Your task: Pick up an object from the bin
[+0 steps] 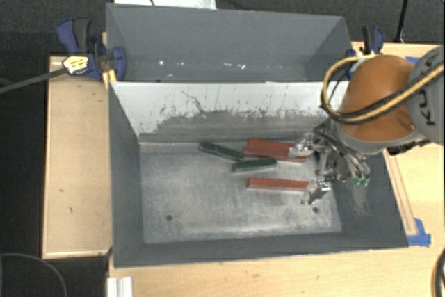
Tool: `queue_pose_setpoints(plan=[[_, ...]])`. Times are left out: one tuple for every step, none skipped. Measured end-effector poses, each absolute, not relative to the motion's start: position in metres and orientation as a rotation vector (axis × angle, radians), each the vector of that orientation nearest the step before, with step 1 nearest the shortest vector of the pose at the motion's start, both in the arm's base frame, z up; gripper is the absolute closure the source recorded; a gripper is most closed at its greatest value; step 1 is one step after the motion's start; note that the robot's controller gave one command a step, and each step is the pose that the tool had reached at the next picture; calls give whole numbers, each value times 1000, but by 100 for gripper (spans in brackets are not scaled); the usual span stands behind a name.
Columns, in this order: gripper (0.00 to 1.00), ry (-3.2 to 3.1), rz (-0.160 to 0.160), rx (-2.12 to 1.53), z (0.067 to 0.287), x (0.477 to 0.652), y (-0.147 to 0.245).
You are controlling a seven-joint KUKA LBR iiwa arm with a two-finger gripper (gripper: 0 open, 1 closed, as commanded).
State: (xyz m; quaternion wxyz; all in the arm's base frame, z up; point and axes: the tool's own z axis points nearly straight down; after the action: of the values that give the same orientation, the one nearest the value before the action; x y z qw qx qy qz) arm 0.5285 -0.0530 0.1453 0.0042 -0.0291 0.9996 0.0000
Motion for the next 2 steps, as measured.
queue_pose_setpoints(plan=[[100,3131,-2,174,76,524,-63],[100,3131,-2,172,76,524,-63]])
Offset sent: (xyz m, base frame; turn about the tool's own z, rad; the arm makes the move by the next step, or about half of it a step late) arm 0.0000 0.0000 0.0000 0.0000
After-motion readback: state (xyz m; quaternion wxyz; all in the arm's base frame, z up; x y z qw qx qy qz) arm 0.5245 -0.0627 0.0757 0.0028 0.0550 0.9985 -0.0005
